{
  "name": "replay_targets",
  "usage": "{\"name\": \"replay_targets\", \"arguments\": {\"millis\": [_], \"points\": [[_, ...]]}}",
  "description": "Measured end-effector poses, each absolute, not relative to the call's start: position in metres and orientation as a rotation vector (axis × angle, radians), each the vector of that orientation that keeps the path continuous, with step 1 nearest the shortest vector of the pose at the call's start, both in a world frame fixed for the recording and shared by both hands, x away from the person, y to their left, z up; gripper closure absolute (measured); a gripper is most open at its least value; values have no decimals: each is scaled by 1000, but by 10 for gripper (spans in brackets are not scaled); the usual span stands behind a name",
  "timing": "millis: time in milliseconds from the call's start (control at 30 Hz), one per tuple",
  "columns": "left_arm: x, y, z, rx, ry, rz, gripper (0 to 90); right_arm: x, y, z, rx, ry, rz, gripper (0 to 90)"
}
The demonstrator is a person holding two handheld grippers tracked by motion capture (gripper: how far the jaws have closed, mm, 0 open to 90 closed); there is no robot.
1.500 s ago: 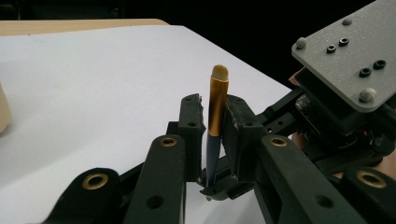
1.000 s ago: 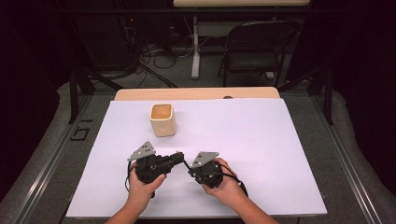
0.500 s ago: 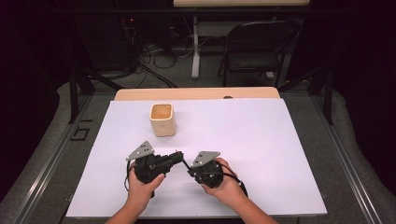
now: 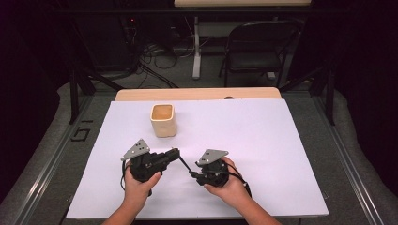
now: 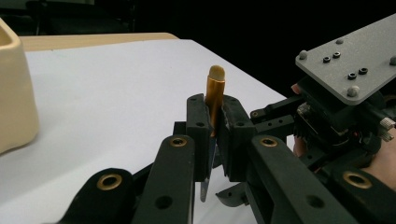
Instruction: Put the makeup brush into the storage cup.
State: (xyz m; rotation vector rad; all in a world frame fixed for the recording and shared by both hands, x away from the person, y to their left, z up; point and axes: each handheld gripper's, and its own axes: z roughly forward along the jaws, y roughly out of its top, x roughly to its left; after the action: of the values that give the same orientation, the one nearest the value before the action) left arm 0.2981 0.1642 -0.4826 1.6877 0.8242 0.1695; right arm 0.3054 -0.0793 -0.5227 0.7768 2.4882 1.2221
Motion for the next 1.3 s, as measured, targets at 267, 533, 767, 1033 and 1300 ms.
{"name": "replay_targets", "arguments": {"millis": [267,533,767,1033,1300], "points": [[299,171,-477,1706,850,221,837,309,-92,-523,811,2445,1259,440],[300,175,-473,1717,862,249,837,310,-113,-523,871,2421,1325,407],[299,175,-469,1744,863,292,837,306,-128,-521,892,2394,1336,404],[303,181,-462,1745,871,322,837,296,-147,-520,903,2362,1330,396],[308,188,-459,1750,888,344,837,289,-167,-522,953,2323,1335,385]]}}
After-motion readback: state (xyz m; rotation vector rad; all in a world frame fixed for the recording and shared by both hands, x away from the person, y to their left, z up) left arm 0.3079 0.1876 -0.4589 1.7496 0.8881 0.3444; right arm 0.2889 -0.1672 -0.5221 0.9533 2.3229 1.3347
